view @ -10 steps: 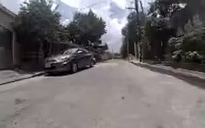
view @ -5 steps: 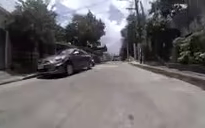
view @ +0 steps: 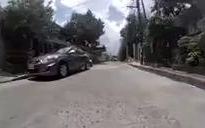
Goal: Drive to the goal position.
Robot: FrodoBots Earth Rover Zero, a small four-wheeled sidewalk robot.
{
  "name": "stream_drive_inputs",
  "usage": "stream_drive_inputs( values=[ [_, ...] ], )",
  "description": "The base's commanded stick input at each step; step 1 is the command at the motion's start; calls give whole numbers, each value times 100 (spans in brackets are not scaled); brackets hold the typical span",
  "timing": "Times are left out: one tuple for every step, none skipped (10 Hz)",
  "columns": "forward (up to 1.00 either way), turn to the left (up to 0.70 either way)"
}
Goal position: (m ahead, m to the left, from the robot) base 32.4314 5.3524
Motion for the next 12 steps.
stream_drive_inputs(
  values=[
    [100, 0],
    [100, 0],
    [100, 0],
    [100, 0],
    [100, 0],
    [100, -8],
    [100, -20],
    [100, -21],
    [100, 0],
    [100, 0],
    [100, 0],
    [100, -1]
  ],
)
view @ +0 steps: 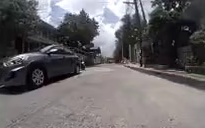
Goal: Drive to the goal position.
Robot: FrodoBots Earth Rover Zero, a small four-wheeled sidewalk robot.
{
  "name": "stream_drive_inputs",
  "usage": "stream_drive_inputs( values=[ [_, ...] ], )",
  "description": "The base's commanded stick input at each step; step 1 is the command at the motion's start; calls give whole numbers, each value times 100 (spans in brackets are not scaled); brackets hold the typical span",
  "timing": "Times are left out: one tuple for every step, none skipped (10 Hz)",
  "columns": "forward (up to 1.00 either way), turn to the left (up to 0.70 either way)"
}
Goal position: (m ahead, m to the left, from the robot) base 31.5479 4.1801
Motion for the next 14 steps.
stream_drive_inputs(
  values=[
    [100, -3],
    [100, -20],
    [100, -12],
    [100, -3],
    [100, 0],
    [100, -1],
    [100, -2],
    [100, -12],
    [100, -13],
    [100, -10],
    [100, -2],
    [100, 0],
    [100, -24],
    [100, -38]
  ],
)
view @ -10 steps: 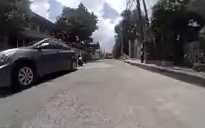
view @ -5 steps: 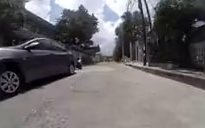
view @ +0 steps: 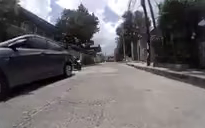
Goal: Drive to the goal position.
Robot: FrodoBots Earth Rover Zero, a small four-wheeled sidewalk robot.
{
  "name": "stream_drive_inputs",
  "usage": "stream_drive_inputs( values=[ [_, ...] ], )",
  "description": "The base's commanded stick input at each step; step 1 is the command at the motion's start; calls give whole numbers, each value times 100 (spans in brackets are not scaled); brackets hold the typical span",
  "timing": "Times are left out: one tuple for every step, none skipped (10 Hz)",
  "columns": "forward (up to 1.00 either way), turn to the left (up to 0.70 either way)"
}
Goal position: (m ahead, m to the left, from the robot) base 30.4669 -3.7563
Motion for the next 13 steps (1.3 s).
stream_drive_inputs(
  values=[
    [100, -40],
    [100, -32],
    [100, -10],
    [100, 0],
    [100, 0],
    [100, -1],
    [100, -9],
    [100, -23],
    [100, -26],
    [100, -7],
    [100, 0],
    [100, 0],
    [100, 0]
  ],
)
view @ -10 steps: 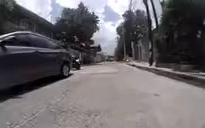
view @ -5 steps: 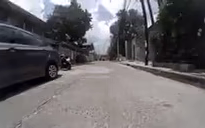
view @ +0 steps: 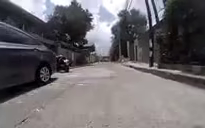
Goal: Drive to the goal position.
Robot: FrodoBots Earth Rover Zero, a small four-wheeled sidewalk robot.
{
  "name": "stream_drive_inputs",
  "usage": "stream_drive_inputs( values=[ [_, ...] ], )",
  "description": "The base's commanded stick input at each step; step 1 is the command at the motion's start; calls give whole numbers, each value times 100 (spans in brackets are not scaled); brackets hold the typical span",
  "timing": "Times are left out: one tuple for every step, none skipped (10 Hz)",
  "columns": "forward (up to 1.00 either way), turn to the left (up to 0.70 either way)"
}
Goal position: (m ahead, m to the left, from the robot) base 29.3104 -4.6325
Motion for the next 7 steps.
stream_drive_inputs(
  values=[
    [100, 0],
    [100, 0],
    [100, 0],
    [100, 0],
    [100, -2],
    [100, -2],
    [100, -2]
  ],
)
